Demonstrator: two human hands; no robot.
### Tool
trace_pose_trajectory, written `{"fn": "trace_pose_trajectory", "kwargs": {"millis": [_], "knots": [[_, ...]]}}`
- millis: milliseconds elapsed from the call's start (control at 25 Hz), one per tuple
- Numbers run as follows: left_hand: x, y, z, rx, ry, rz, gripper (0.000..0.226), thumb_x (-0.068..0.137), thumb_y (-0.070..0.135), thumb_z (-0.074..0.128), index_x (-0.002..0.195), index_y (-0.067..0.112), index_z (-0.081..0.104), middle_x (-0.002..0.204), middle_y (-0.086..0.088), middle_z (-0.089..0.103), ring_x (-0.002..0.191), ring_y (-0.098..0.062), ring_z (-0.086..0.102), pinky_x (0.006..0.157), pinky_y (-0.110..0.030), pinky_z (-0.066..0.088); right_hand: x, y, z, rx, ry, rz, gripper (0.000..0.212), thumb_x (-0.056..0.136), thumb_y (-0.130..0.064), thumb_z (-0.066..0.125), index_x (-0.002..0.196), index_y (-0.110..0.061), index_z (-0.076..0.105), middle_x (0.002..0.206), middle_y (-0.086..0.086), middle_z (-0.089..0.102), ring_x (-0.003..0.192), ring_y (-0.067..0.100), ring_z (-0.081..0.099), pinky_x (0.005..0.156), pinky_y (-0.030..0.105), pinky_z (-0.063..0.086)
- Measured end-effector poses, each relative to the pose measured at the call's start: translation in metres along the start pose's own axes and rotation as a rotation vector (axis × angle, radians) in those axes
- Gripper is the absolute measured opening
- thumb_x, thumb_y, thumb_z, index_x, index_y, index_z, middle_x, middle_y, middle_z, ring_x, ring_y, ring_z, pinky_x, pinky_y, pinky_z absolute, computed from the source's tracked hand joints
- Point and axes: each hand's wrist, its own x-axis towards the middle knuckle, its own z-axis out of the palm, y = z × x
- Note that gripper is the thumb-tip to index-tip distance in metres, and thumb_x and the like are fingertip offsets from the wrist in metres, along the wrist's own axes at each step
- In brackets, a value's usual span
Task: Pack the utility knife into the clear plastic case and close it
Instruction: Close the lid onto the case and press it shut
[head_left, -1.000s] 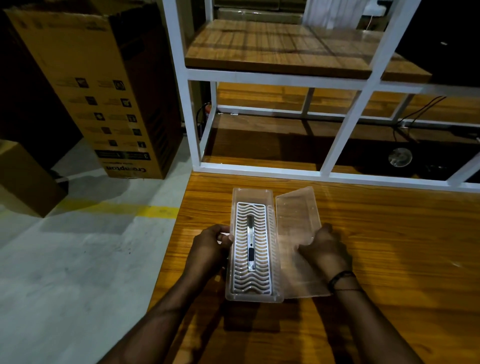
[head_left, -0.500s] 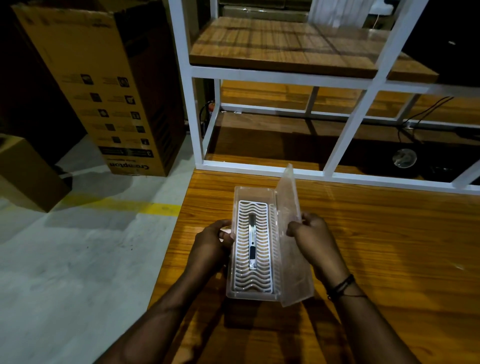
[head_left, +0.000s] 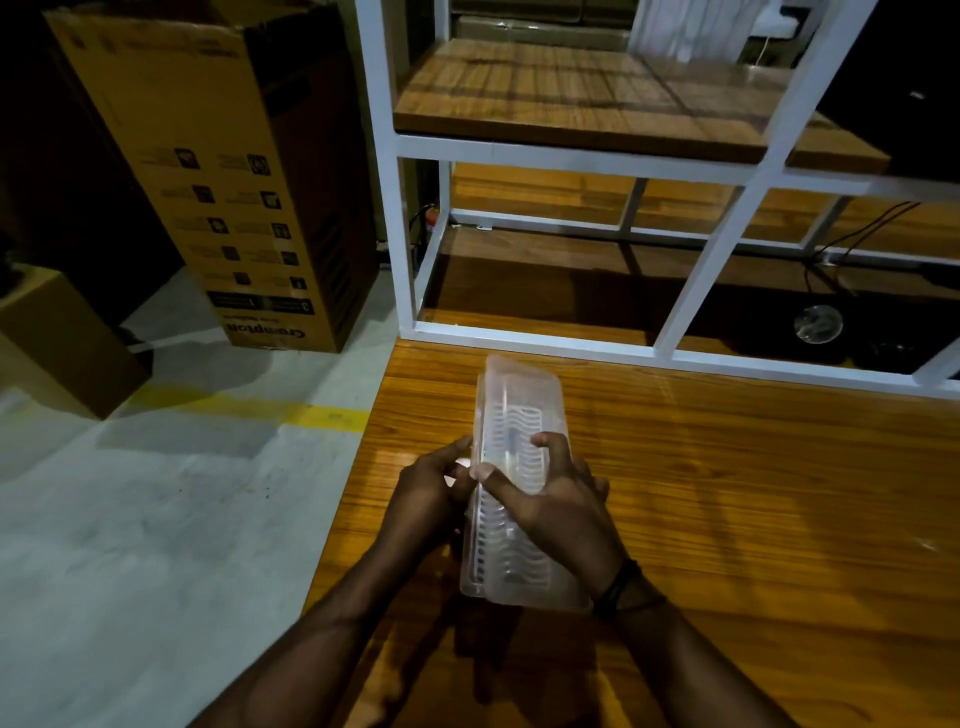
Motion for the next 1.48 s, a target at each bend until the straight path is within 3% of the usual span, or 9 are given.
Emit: {"fn": "trace_pose_trajectory", "kwargs": {"millis": [160, 320, 440, 560, 680, 920, 1120, 1360, 1480], "knots": [[0.0, -0.007, -0.001, -0.019, -0.027, 0.02, 0.05, 0.103, 0.007, 0.056, 0.145, 0.033, 0.057, 0.097, -0.003, 0.071, 0.077, -0.021, 0.07, 0.057, -0.028, 0.056, -0.003, 0.007, 0.018, -0.302, 0.133, -0.089, 0.088, 0.072, -0.084, 0.047, 0.144, -0.038, 0.029, 0.143, 0.013, 0.043, 0.124, 0.035, 0.039, 0.095, 0.044, 0.044], [-0.002, -0.016, -0.001, -0.018, -0.041, 0.109, 0.04, 0.104, 0.023, 0.053, 0.142, 0.035, 0.061, 0.122, 0.001, 0.076, 0.104, -0.013, 0.074, 0.089, -0.043, 0.062, -0.004, 0.013, 0.022, -0.333, 0.171, -0.123, 0.087, 0.075, -0.079, 0.049, 0.148, -0.035, 0.031, 0.147, 0.015, 0.037, 0.124, 0.034, 0.035, 0.097, 0.042, 0.041], [-0.004, -0.022, 0.005, -0.059, -0.029, 0.176, 0.038, 0.105, 0.033, 0.05, 0.139, 0.026, 0.064, 0.131, 0.003, 0.073, 0.116, -0.01, 0.071, 0.098, -0.044, 0.06, -0.005, 0.015, 0.025, -0.33, 0.201, -0.151, 0.085, 0.076, -0.077, 0.05, 0.148, -0.034, 0.032, 0.148, 0.016, 0.035, 0.124, 0.034, 0.035, 0.094, 0.041, 0.043], [-0.011, -0.022, 0.015, -0.086, -0.003, 0.194, 0.041, 0.106, 0.044, 0.044, 0.14, 0.027, 0.062, 0.128, 0.009, 0.073, 0.114, -0.005, 0.071, 0.096, -0.037, 0.06, -0.007, 0.02, 0.03, -0.346, 0.24, -0.169, 0.083, 0.079, -0.077, 0.046, 0.149, -0.036, 0.029, 0.152, 0.017, 0.031, 0.126, 0.035, 0.036, 0.091, 0.041, 0.048], [-0.023, -0.015, 0.025, 0.008, 0.066, 0.245, 0.057, 0.103, 0.059, 0.034, 0.142, 0.025, 0.057, 0.123, 0.014, 0.071, 0.103, 0.005, 0.069, 0.082, -0.012, 0.057, -0.009, 0.025, 0.035, -0.408, 0.283, -0.178, 0.082, 0.081, -0.079, 0.039, 0.151, -0.038, 0.027, 0.155, 0.019, 0.032, 0.127, 0.037, 0.041, 0.083, 0.041, 0.055], [-0.025, -0.012, 0.037, 0.037, 0.201, 0.2, 0.036, 0.112, 0.036, 0.032, 0.134, 0.023, 0.058, 0.116, 0.007, 0.076, 0.096, -0.002, 0.074, 0.074, -0.014, 0.06, -0.005, 0.029, 0.042, -0.413, 0.34, -0.179, 0.072, 0.087, -0.073, 0.038, 0.149, -0.037, 0.035, 0.154, 0.02, 0.037, 0.126, 0.037, 0.047, 0.084, 0.041, 0.057], [-0.027, -0.002, 0.031, 0.036, 0.222, 0.079, 0.023, 0.108, 0.039, 0.043, 0.116, 0.02, 0.054, 0.085, 0.01, 0.073, 0.064, 0.005, 0.066, 0.05, -0.009, 0.046, 0.013, 0.043, 0.026, 0.074, 0.211, -0.056, 0.063, 0.096, -0.045, 0.053, 0.153, -0.026, 0.032, 0.147, 0.011, 0.046, 0.128, 0.031, 0.05, 0.101, 0.043, 0.049], [-0.042, -0.02, 0.015, -0.045, 0.137, -0.042, 0.018, 0.101, 0.038, 0.061, 0.095, 0.022, 0.064, 0.062, 0.009, 0.07, 0.05, 0.005, 0.06, 0.053, -0.027, 0.044, -0.011, 0.075, -0.005, 0.856, -0.083, 0.253, 0.02, 0.077, -0.025, 0.073, 0.092, -0.011, 0.071, 0.097, 0.023, 0.075, 0.082, 0.035, 0.072, 0.071, 0.052, 0.057], [-0.054, -0.026, 0.008, -0.059, 0.047, -0.104, 0.013, 0.093, 0.031, 0.074, 0.099, 0.023, 0.067, 0.078, 0.002, 0.075, 0.063, 0.003, 0.069, 0.058, -0.022, 0.052, -0.032, 0.082, -0.019, 0.911, -0.29, 0.221, 0.038, 0.068, -0.013, 0.073, 0.101, 0.003, 0.067, 0.089, 0.036, 0.063, 0.065, 0.031, 0.061, 0.052, 0.031, 0.048]]}}
